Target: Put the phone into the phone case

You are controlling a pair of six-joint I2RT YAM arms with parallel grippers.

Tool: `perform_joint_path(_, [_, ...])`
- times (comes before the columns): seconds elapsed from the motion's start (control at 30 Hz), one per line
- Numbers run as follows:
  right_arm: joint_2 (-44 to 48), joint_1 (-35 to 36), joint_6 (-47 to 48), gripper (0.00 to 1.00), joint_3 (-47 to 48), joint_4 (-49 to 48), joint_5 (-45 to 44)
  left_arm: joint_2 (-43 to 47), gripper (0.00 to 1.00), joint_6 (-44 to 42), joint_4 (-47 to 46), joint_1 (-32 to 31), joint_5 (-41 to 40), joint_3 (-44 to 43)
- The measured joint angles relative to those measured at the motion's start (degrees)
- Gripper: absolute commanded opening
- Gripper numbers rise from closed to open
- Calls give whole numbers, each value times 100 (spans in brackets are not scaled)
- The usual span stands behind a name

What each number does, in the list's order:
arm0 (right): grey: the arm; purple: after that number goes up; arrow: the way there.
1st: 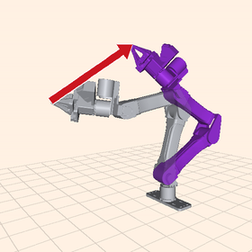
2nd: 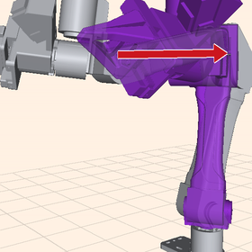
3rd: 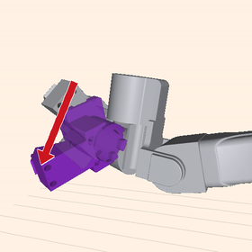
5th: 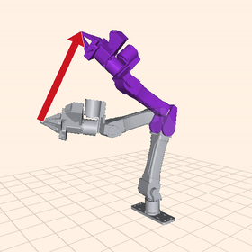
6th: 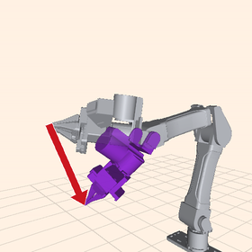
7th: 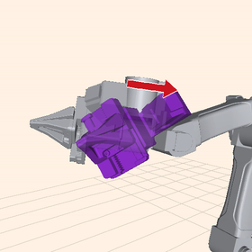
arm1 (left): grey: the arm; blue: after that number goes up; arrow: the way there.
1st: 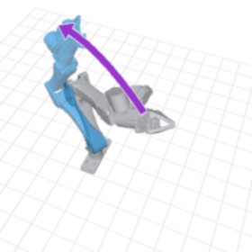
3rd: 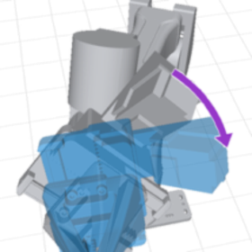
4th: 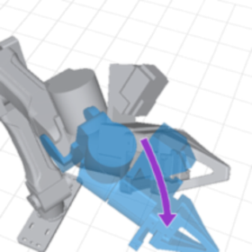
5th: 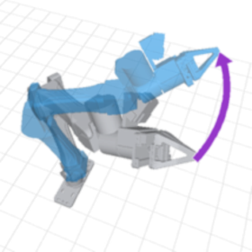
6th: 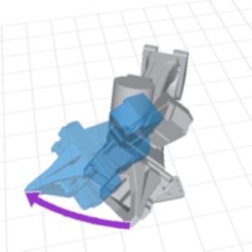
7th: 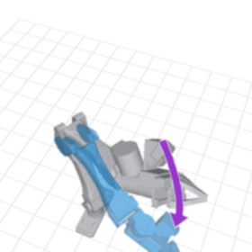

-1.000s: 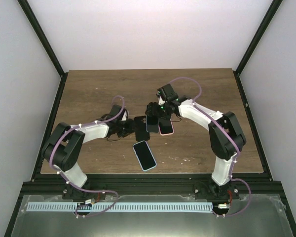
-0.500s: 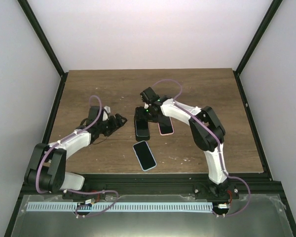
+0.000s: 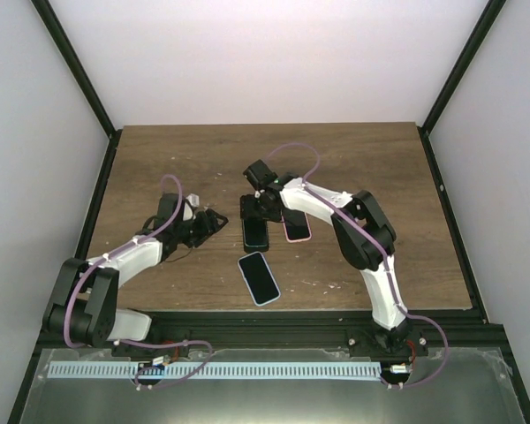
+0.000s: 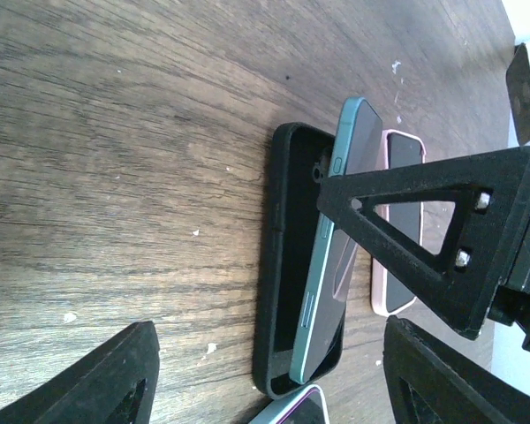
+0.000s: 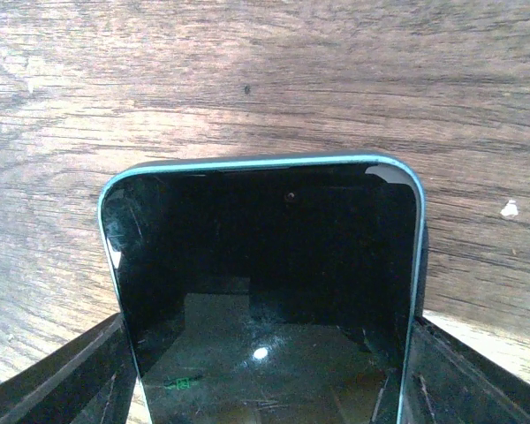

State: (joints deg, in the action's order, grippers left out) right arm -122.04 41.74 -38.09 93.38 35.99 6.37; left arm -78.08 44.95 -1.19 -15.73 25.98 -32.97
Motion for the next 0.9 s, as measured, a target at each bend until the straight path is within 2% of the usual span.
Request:
perform_joint_path(0.2, [-42,63,0,72,74,72,-144,-81,68,15,-98,0,122,48])
perform_joint_path(0.4, [-83,103,-13,81,142,151,-236,-264,61,22,-94,0,181,31])
perform_joint_path(0.7, [-48,116,9,92,146,264,-219,-540,59,44,-127,0,326,-175])
perform_joint_path(0.83, [-24,116,39,92,144,404,-223,-638,58,28,-122,0,367,-295])
perform_joint_path(0.9, [39,116,79,88,109,437,-234,-726,52,9,-122,0,387,-393])
